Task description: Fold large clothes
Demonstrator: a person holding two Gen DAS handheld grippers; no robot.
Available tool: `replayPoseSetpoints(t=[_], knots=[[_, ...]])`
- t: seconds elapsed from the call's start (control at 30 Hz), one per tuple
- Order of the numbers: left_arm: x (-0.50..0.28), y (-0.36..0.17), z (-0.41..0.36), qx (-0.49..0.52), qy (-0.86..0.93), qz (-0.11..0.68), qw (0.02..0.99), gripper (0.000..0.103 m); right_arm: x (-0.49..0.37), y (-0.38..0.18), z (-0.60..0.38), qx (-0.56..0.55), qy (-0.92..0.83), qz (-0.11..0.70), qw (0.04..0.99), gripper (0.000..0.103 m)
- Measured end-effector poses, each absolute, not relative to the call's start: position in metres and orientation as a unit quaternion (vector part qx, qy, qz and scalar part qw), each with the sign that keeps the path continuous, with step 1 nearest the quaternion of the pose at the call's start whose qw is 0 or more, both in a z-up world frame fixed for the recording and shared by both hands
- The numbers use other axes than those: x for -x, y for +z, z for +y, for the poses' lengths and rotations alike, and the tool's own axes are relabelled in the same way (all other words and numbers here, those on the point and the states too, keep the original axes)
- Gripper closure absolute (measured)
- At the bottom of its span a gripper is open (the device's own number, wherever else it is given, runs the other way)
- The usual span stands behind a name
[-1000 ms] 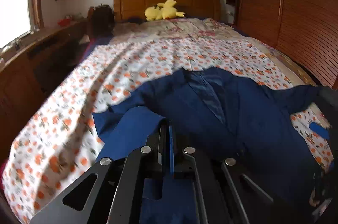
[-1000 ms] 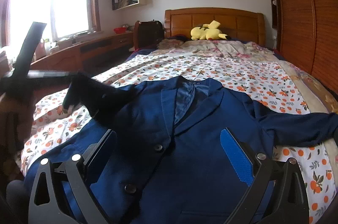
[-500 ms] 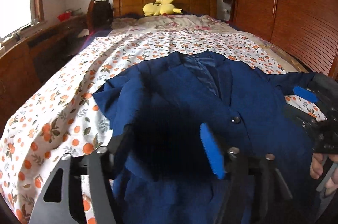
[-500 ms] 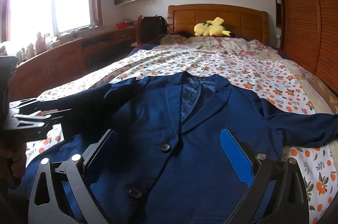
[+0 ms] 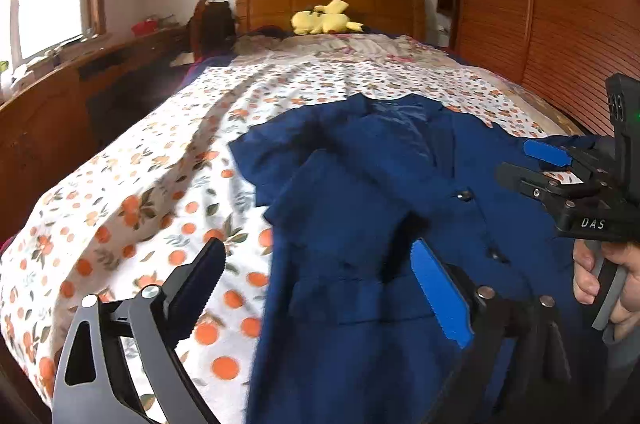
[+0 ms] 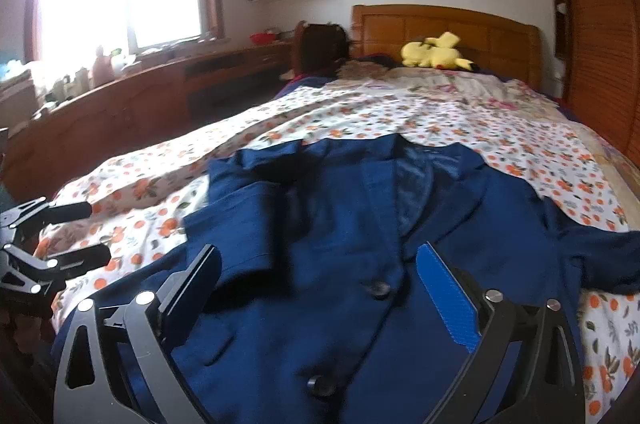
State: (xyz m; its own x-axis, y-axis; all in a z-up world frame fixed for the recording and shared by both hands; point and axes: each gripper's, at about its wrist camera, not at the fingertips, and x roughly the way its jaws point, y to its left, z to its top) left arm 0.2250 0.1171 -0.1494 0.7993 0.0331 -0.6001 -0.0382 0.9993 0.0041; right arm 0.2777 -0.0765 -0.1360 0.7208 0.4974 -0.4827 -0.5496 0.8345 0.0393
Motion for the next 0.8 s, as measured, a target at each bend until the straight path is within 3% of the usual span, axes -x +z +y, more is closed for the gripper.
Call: replayPoseSetpoints(t=[0.37, 0.8], knots=[[-0.197, -0.138, 0.16, 0.015, 0.059, 0.292, 0.954, 0.003, -0.277, -0.144, -0.011, 0.095, 0.352, 0.274, 0.89, 0.027], [-0.174, -0.128, 0.185, 0.03, 0.073, 0.275, 0.958, 0.003, -0.312, -0.218, 0.065, 0.154, 0.395, 0.406, 0.81, 0.046]])
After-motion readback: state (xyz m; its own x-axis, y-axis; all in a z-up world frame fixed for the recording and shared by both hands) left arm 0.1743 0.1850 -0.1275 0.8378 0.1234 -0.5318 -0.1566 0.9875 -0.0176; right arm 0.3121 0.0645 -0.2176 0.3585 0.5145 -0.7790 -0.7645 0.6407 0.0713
